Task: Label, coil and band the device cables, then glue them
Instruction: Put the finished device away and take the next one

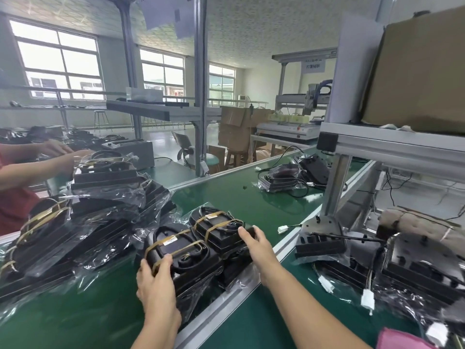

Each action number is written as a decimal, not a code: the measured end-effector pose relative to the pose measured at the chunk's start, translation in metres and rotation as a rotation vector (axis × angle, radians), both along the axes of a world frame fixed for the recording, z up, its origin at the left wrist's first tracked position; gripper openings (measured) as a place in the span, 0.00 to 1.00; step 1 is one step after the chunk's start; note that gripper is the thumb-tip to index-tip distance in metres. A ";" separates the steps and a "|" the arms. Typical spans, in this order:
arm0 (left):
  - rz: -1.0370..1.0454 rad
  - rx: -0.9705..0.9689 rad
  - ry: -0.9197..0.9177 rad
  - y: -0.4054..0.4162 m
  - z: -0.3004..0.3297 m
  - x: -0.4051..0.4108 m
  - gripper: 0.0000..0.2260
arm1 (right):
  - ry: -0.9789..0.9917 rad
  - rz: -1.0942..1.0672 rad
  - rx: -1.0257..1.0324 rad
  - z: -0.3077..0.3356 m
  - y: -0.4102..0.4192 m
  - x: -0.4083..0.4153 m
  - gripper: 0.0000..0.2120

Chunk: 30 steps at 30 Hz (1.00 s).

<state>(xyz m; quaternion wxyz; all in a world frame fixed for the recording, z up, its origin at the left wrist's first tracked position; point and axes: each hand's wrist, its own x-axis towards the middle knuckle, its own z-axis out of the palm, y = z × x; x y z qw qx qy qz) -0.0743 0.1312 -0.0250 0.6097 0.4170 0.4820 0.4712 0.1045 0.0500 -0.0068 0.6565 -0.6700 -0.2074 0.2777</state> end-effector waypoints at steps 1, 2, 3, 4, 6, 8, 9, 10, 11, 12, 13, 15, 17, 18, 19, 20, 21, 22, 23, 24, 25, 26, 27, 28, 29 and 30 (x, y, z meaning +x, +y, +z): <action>0.005 0.009 0.009 -0.002 0.001 0.003 0.32 | -0.010 -0.001 0.004 0.000 0.001 0.003 0.37; 0.005 0.017 0.022 -0.003 0.001 0.007 0.31 | -0.022 -0.003 0.002 -0.001 0.001 0.005 0.37; 0.003 0.023 0.035 -0.005 0.002 0.010 0.31 | -0.031 -0.008 -0.001 -0.002 0.001 0.008 0.36; -0.001 0.029 0.043 -0.005 0.002 0.013 0.31 | -0.035 -0.013 0.001 -0.003 0.001 0.010 0.36; 0.000 0.042 0.054 -0.004 0.001 0.018 0.31 | -0.035 -0.018 0.006 -0.005 0.001 0.015 0.36; -0.003 0.033 0.059 -0.001 0.001 0.023 0.31 | -0.044 -0.028 0.003 -0.005 0.001 0.016 0.36; -0.009 0.022 0.055 -0.001 0.001 0.026 0.31 | -0.052 -0.037 0.002 -0.006 0.002 0.016 0.35; -0.016 0.012 0.050 0.000 0.001 0.028 0.31 | -0.060 -0.048 0.006 -0.007 0.001 0.016 0.35; -0.022 0.007 0.048 0.001 0.001 0.031 0.31 | -0.064 -0.058 0.011 -0.008 0.001 0.016 0.35; -0.022 0.004 0.051 0.002 0.002 0.034 0.31 | -0.065 -0.064 0.015 -0.008 0.000 0.016 0.35; -0.017 0.000 0.066 0.001 0.003 0.037 0.31 | -0.066 -0.064 0.015 -0.007 -0.001 0.017 0.35; -0.016 0.006 0.113 0.005 0.004 0.041 0.31 | -0.064 -0.082 0.016 -0.006 0.001 0.019 0.35; -0.006 0.003 0.125 0.005 0.007 0.049 0.31 | -0.065 -0.077 0.001 -0.003 0.003 0.023 0.36; -0.007 0.005 0.128 0.004 0.009 0.054 0.31 | -0.072 -0.072 -0.020 -0.002 0.004 0.025 0.37; -0.008 0.004 0.139 0.003 0.011 0.058 0.31 | -0.087 -0.066 -0.050 -0.001 0.005 0.026 0.38; -0.008 0.005 0.154 0.001 0.013 0.062 0.31 | -0.110 -0.059 -0.086 0.000 0.005 0.026 0.38; -0.007 0.010 0.170 0.001 0.014 0.066 0.31 | -0.136 -0.050 -0.117 0.000 0.005 0.026 0.37; -0.007 0.013 0.183 0.001 0.015 0.069 0.31 | -0.164 -0.040 -0.146 0.000 0.003 0.026 0.36; -0.010 0.014 0.195 0.002 0.015 0.071 0.31 | -0.196 -0.029 -0.171 -0.001 0.001 0.026 0.35; -0.015 0.010 0.202 0.004 0.014 0.072 0.31 | -0.225 -0.015 -0.199 -0.001 -0.001 0.026 0.34; -0.019 0.006 0.206 0.005 0.013 0.072 0.31 | -0.249 0.001 -0.223 -0.001 -0.003 0.025 0.34; -0.025 0.007 0.205 0.006 0.011 0.072 0.31 | -0.268 0.020 -0.245 0.000 -0.006 0.023 0.33; -0.030 0.011 0.203 0.005 0.010 0.072 0.31 | -0.283 0.039 -0.263 0.002 -0.008 0.021 0.32; -0.033 0.015 0.198 0.005 0.010 0.072 0.32 | -0.300 0.056 -0.283 0.005 -0.012 0.019 0.31; -0.034 0.018 0.193 0.005 0.011 0.073 0.32 | -0.318 0.064 -0.300 0.008 -0.016 0.017 0.30; -0.034 0.014 0.193 0.006 0.012 0.073 0.32 | -0.341 0.067 -0.322 0.013 -0.022 0.014 0.30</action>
